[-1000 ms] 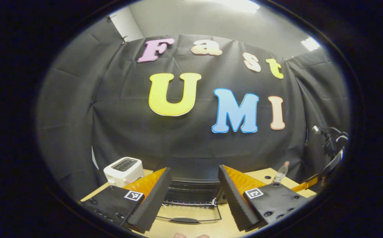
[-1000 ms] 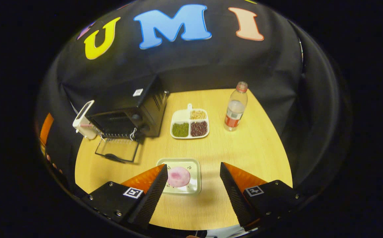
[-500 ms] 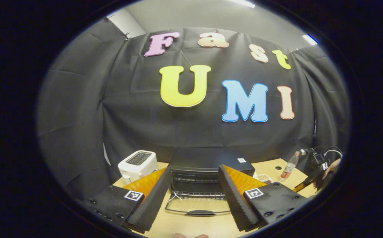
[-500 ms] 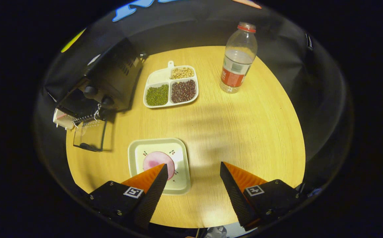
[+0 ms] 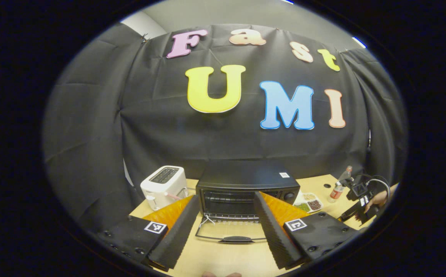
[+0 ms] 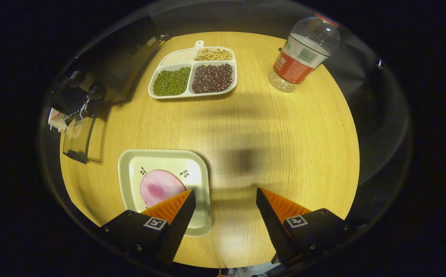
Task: Open the electric oven with the left hand, put the food in, and close the electric oven.
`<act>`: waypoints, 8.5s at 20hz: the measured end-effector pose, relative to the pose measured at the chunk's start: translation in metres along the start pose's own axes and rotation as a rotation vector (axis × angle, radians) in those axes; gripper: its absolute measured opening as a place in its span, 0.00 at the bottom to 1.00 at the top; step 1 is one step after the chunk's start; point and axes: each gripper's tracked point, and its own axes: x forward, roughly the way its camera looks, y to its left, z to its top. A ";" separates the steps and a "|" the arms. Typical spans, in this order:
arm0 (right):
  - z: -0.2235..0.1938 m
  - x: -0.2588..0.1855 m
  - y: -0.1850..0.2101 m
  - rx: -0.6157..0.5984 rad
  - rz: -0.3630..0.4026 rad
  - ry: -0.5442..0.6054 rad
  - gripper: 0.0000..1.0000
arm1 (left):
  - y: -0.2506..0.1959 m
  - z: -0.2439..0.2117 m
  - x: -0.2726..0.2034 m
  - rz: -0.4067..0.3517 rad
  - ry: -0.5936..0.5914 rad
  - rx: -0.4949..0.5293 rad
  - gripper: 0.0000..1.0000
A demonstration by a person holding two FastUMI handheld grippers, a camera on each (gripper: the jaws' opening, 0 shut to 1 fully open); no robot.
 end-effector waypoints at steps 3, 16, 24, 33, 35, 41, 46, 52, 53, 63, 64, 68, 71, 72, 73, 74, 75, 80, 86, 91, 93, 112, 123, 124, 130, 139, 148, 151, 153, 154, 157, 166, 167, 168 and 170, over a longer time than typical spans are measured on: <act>-0.003 0.010 0.006 0.010 0.020 0.015 0.96 | -0.011 0.009 -0.003 -0.020 -0.023 0.007 0.96; -0.018 0.003 0.007 0.156 0.284 -0.022 0.01 | -0.024 0.011 -0.021 -0.039 -0.019 -0.042 1.00; -0.034 -0.003 0.021 0.557 0.669 -0.047 0.00 | -0.022 0.020 -0.029 -0.039 -0.024 -0.048 1.00; -0.035 -0.034 0.035 0.743 0.839 -0.144 0.00 | -0.028 0.036 -0.036 -0.053 -0.063 -0.026 0.96; -0.038 -0.046 0.043 0.724 0.841 -0.157 0.01 | -0.031 0.039 -0.037 -0.064 -0.078 -0.014 0.93; -0.035 -0.101 0.090 0.748 0.862 -0.231 0.00 | -0.037 0.070 -0.033 -0.115 -0.170 -0.007 1.00; -0.030 -0.130 0.144 0.740 0.858 -0.250 0.01 | -0.026 0.080 -0.035 -0.163 -0.224 0.048 0.91; -0.012 -0.138 0.228 0.733 0.847 -0.240 0.01 | 0.029 0.091 -0.046 -0.152 -0.260 0.047 1.00; -0.006 -0.137 0.241 0.747 0.841 -0.246 0.00 | 0.042 0.096 -0.049 -0.141 -0.271 0.054 1.00; 0.079 -0.109 0.329 0.963 0.801 -0.296 0.00 | 0.155 0.088 -0.061 -0.001 -0.250 0.021 0.96; 0.090 -0.105 0.334 1.011 0.804 -0.302 0.00 | 0.163 0.085 -0.060 0.012 -0.237 0.001 0.96; 0.129 -0.081 0.345 1.217 0.761 -0.372 0.01 | 0.185 0.079 -0.063 0.043 -0.222 -0.045 0.96; 0.158 -0.070 0.347 1.351 0.737 -0.447 0.01 | 0.202 0.076 -0.070 0.066 -0.215 -0.033 0.96; 0.166 -0.067 0.351 1.366 0.734 -0.457 0.01 | 0.209 0.075 -0.074 0.079 -0.213 -0.031 1.00; 0.173 -0.064 0.354 1.375 0.728 -0.466 0.01 | 0.215 0.072 -0.076 0.091 -0.207 -0.030 0.98; 0.182 -0.062 0.358 1.383 0.726 -0.480 0.01 | 0.221 0.069 -0.078 0.106 -0.198 -0.028 0.96; 0.191 -0.060 0.362 1.392 0.723 -0.500 0.01 | 0.226 0.062 -0.079 0.119 -0.184 -0.026 0.96; 0.213 -0.047 0.382 1.507 0.718 -0.513 0.03 | 0.242 0.056 -0.088 0.165 -0.149 -0.013 1.00; 0.209 -0.058 0.390 1.421 0.719 -0.525 0.06 | 0.228 0.058 -0.085 0.158 -0.148 -0.010 0.96; 0.174 -0.090 0.391 1.081 0.726 -0.560 0.21 | 0.188 0.063 -0.068 0.077 -0.163 -0.012 0.96; 0.153 -0.108 0.378 0.931 0.685 -0.604 0.21 | 0.170 0.064 -0.064 0.041 -0.164 -0.021 0.96; 0.061 -0.417 0.190 0.008 0.268 -1.432 0.48 | 0.003 0.089 -0.048 -0.159 -0.220 -0.018 0.95; 0.059 -0.411 0.129 0.044 0.208 -1.434 0.92 | -0.014 -0.014 0.004 -0.143 0.072 -0.021 0.96; 0.060 -0.411 0.124 0.052 0.205 -1.435 0.88 | -0.016 -0.033 0.011 -0.153 0.134 -0.034 0.92; 0.063 -0.408 0.093 0.081 0.167 -1.434 0.97 | -0.021 -0.147 0.043 -0.173 0.486 -0.011 1.00; 0.060 -0.380 0.048 0.156 0.113 -1.350 0.97 | -0.026 -0.264 0.056 -0.167 0.848 0.084 0.96; 0.047 -0.373 0.017 0.227 0.011 -1.340 0.97 | -0.030 -0.311 0.090 -0.151 0.971 0.052 0.97; 0.045 -0.371 0.015 0.232 0.004 -1.335 0.97 | -0.030 -0.315 0.099 -0.146 0.978 0.053 0.92; 0.043 -0.368 0.014 0.231 0.001 -1.327 0.97 | -0.030 -0.315 0.100 -0.157 0.982 0.082 0.96; 0.042 -0.367 0.013 0.235 0.000 -1.324 0.97 | -0.030 -0.315 0.102 -0.160 0.983 0.088 0.96; 0.041 -0.362 0.015 0.249 0.017 -1.306 0.97 | -0.030 -0.313 0.101 -0.157 0.986 0.064 1.00; 0.044 -0.367 0.021 0.269 0.020 -1.332 0.97 | -0.029 -0.282 0.087 -0.171 0.915 0.066 1.00; 0.044 -0.368 0.021 0.263 0.021 -1.333 0.97 | -0.029 -0.278 0.087 -0.167 0.904 0.066 1.00; 0.045 -0.368 0.021 0.256 0.014 -1.337 0.97 | -0.029 -0.274 0.086 -0.167 0.891 0.069 1.00; 0.044 -0.368 0.022 0.243 0.013 -1.340 0.97 | -0.030 -0.268 0.085 -0.171 0.872 0.059 1.00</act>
